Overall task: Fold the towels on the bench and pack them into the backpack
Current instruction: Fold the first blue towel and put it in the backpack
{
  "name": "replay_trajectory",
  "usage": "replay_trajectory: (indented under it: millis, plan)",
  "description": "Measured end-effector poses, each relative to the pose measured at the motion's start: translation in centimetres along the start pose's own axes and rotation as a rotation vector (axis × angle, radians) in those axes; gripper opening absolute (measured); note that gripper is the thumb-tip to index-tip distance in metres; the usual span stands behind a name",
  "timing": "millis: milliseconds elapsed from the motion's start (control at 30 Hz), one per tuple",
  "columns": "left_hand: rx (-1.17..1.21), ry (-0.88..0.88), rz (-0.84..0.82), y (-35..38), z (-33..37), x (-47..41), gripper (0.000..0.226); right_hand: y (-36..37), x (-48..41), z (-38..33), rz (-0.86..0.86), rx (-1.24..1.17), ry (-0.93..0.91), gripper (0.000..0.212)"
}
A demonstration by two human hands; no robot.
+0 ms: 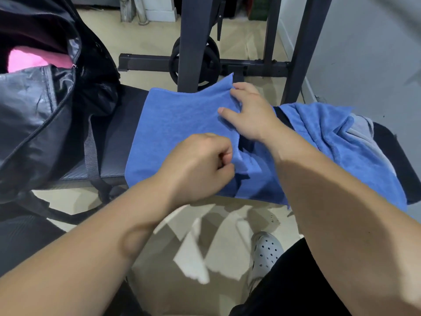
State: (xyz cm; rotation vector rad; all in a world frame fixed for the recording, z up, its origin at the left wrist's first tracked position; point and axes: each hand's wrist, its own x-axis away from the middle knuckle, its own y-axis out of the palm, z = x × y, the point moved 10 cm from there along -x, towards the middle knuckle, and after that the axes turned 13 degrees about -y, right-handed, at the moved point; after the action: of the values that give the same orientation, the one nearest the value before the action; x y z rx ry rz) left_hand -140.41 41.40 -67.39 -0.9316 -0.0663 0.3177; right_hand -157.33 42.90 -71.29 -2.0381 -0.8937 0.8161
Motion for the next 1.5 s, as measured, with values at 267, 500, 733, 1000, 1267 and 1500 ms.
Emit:
replay_trajectory:
  millis: [267, 500, 733, 1000, 1267, 1500]
  plan:
    - [-0.141, 0.027, -0.146, 9.5, 4.9, -1.5, 0.025, -3.2, 4.1, 6.6, -0.029, 0.080, 0.126, 0.064]
    - [-0.151, 0.079, -0.187, 11.9, 3.1, -0.9, 0.018, -0.9, 5.9, 8.1, -0.230, 0.230, 0.208, 0.072]
    - [-0.002, 0.049, -0.060, 8.6, 4.7, -1.0, 0.016, -4.9, 4.2, 7.8, -0.032, 0.085, 0.142, 0.061]
    - [-0.088, 0.112, -0.203, 12.4, 6.6, -1.2, 0.013, -5.0, 6.8, 9.7, -0.159, 0.174, 0.263, 0.060]
    - [-0.196, -0.073, 0.193, 6.8, 0.8, -3.2, 0.042, -1.9, 6.9, 6.8, -0.259, 0.335, 0.181, 0.071]
    - [-0.546, -0.442, -0.197, 8.0, -9.4, -3.3, 0.103, 3.4, 7.5, 5.2, -0.430, 0.331, 0.156, 0.081]
